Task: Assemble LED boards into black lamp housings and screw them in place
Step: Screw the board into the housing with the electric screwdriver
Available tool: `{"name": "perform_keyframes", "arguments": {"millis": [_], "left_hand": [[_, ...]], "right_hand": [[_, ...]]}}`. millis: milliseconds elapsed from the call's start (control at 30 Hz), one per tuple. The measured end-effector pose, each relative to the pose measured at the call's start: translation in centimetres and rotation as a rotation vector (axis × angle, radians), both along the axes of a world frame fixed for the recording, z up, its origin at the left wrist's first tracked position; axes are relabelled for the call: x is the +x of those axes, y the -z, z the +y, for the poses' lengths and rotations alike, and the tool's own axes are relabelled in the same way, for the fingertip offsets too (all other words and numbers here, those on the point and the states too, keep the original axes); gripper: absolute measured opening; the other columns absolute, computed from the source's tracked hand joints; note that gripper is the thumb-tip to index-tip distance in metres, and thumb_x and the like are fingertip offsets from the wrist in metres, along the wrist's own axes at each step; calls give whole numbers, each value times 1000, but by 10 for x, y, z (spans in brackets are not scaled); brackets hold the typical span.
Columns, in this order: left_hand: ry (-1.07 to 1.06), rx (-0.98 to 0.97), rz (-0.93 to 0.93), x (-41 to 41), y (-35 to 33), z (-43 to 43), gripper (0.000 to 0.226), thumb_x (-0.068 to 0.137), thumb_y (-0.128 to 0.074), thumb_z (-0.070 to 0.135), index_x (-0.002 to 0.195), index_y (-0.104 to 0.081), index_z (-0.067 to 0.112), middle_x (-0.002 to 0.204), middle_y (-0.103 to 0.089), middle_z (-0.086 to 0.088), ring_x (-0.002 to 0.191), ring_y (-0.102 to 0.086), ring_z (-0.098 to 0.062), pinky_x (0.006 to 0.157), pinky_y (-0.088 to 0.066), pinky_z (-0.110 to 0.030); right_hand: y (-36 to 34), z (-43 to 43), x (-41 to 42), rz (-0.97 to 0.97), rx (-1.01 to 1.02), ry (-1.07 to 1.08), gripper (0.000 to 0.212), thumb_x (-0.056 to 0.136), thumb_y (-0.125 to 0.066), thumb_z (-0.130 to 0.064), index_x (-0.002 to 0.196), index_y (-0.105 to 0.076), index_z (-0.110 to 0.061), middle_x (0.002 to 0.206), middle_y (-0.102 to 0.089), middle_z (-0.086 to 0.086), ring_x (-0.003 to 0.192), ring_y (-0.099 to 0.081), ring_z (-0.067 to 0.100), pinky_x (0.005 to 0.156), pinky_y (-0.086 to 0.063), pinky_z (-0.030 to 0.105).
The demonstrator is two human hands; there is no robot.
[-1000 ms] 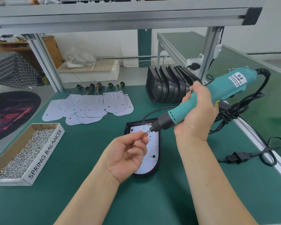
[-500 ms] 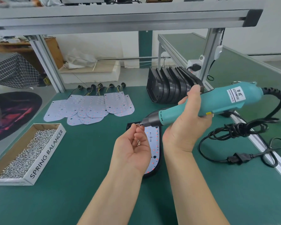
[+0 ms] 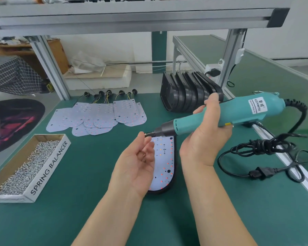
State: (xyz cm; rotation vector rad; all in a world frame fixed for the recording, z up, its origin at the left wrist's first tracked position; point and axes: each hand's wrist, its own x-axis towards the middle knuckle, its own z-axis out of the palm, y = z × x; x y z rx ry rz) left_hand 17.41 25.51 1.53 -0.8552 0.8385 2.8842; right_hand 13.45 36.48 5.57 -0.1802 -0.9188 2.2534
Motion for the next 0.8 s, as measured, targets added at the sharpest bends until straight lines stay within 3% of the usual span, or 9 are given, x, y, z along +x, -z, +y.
{"name": "perform_keyframes", "arguments": {"millis": [67, 167, 233, 300, 400, 500, 567, 667, 800], "left_hand": [[32, -354, -11, -2, 9, -19, 22, 85, -76, 25, 83, -68, 5, 61, -55, 0, 43, -44, -7, 35, -33, -16], [152, -1162, -160, -14, 17, -57, 31, 86, -74, 41, 81, -64, 13, 70, -51, 4, 55, -41, -13, 48, -32, -24], [404, -1430, -238, -23, 20, -71, 43, 82, -74, 54, 78, -54, 15, 82, -50, 2, 70, -42, -20, 57, -29, -29], [624, -1484, -227, -33, 21, -68, 55, 75, -77, 60, 70, -41, 20, 68, -35, 1, 61, -33, -18, 56, -19, -30], [748, -1529, -192, -48, 25, -56, 69, 71, -82, 57, 62, -23, 23, 47, -16, 10, 38, -16, -14, 44, -10, -27], [792, -1531, -193, -56, 27, -47, 51, 72, -85, 49, 66, -45, 16, 48, -36, 7, 34, -31, -11, 36, -20, -22], [789, -1383, -150, -56, 27, -40, 35, 76, -85, 37, 78, -61, 12, 43, -55, 10, 28, -44, -3, 28, -26, -14], [760, -1253, -101, -55, 25, -33, 18, 80, -82, 22, 86, -70, 10, 51, -67, 12, 36, -57, 1, 31, -31, -8], [759, -1236, -105, -56, 25, -32, 16, 81, -81, 21, 90, -72, 10, 58, -71, 10, 40, -59, 0, 33, -32, -8]], "right_hand": [[-2, 7, -5, 15, -6, -5, 25, 93, -69, -18, 73, -53, -18, 56, -55, -11, 53, -51, 7, 56, -45, 20], [-1, 15, -11, 21, -1, -38, 27, 93, -69, -11, 72, -53, -18, 54, -55, -13, 49, -50, 4, 51, -44, 18], [1, 17, -13, 17, 58, -85, 31, 88, -70, -10, 64, -54, -22, 53, -53, -11, 47, -47, 7, 48, -42, 20], [6, 15, -14, -7, 166, -143, 32, 82, -72, -14, 59, -54, -26, 54, -49, -9, 50, -45, 11, 50, -39, 23], [15, 10, -14, -38, 343, -204, 28, 77, -74, -22, 59, -53, -20, 57, -43, -2, 55, -39, 18, 53, -35, 28], [24, 5, -13, -35, 458, -232, 40, 76, -74, -29, 66, -47, -2, 58, -42, 1, 55, -38, 20, 54, -34, 31], [27, 1, -12, -27, 522, -243, 44, 78, -73, -30, 67, -44, 0, 57, -41, 0, 55, -38, 20, 54, -34, 32], [30, -3, -8, -11, 611, -247, 45, 81, -72, -26, 70, -43, 7, 58, -40, 5, 56, -37, 20, 55, -34, 34], [30, -3, -4, -1, 644, -244, 46, 82, -71, -21, 74, -42, 14, 61, -37, 22, 57, -34, 30, 53, -34, 37]]}}
